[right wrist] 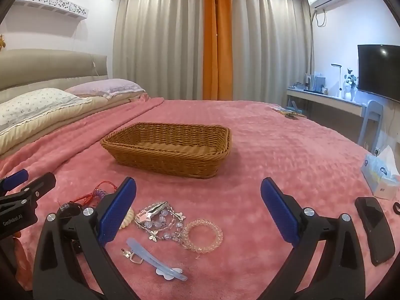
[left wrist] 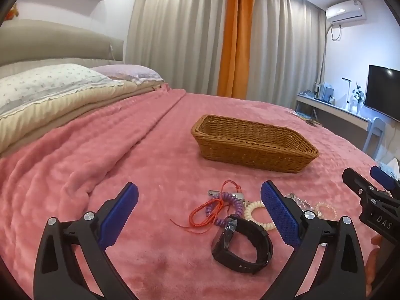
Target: Organize jewelry
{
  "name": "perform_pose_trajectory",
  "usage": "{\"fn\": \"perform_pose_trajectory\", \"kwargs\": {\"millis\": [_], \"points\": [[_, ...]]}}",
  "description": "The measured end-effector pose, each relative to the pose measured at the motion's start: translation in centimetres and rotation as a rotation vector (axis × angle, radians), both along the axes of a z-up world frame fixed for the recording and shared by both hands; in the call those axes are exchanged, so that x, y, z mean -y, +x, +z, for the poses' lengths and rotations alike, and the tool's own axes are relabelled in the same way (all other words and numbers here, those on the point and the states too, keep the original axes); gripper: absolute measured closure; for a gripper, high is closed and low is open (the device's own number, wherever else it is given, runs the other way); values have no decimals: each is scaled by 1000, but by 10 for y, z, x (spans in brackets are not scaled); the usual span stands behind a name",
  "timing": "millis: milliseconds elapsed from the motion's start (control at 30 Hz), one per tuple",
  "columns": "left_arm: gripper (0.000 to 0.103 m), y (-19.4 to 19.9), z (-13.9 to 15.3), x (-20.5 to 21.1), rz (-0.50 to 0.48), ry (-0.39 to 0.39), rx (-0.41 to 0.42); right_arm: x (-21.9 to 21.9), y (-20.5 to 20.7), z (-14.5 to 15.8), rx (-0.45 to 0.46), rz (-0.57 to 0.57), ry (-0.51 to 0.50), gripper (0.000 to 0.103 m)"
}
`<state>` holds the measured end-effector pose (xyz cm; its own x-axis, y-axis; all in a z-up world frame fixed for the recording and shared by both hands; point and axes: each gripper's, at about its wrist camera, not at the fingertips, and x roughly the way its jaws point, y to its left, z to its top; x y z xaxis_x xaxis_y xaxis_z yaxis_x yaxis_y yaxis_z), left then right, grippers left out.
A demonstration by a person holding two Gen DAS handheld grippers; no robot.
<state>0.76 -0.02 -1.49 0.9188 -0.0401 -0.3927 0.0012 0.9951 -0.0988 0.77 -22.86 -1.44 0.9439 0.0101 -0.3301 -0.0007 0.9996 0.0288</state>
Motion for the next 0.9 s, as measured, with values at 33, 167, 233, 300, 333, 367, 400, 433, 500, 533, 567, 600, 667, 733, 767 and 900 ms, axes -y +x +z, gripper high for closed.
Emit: {"fn": "perform_pose_trajectory", "kwargs": {"millis": [33,167,233,300,333,367,400,433,500,533,567,600,667,733,767,900], "points": [[8,1,0,0,0,-1,-2,1,0,0,-1,1,4,8],[7,-1,-4,2,1,0,-1,2,2,-2,-9,5,8,8],[8,-1,-4,2,1,-1,-3,2,3,-3,-12,6,8,8],[7,-2,-5,3,0,-2,-6,1,3,-3,-12,7,6,8],[7,-2,-5,3,0,-3,-8,1,3,-4,-12,7,6,8],[8,-2,-5,3,1,-4,-9,1,3,-4,-14,8,4,8],[8,-3,-6,4,1,-4,-9,0,3,-4,-15,8,2,8],[8,-3,-6,4,1,-4,-9,0,3,-4,-15,8,1,8],[8,-3,-6,4,0,-4,-9,0,2,-4,-15,9,1,8],[7,-4,-6,4,0,-4,-10,0,2,-4,-16,9,0,8],[8,-4,-6,4,-1,-4,-11,0,3,-4,-16,9,0,8],[7,-2,-6,4,-1,-4,-14,0,2,-4,-17,9,0,8],[7,-3,-7,5,-1,-5,-15,-1,3,-4,-19,11,0,8],[8,-3,-7,4,0,-4,-14,-1,3,-4,-19,11,0,8],[7,-4,-7,5,0,-5,-14,-1,3,-4,-19,11,0,8],[7,-3,-7,4,-1,-5,-16,-1,3,-4,-19,11,-1,8]]}}
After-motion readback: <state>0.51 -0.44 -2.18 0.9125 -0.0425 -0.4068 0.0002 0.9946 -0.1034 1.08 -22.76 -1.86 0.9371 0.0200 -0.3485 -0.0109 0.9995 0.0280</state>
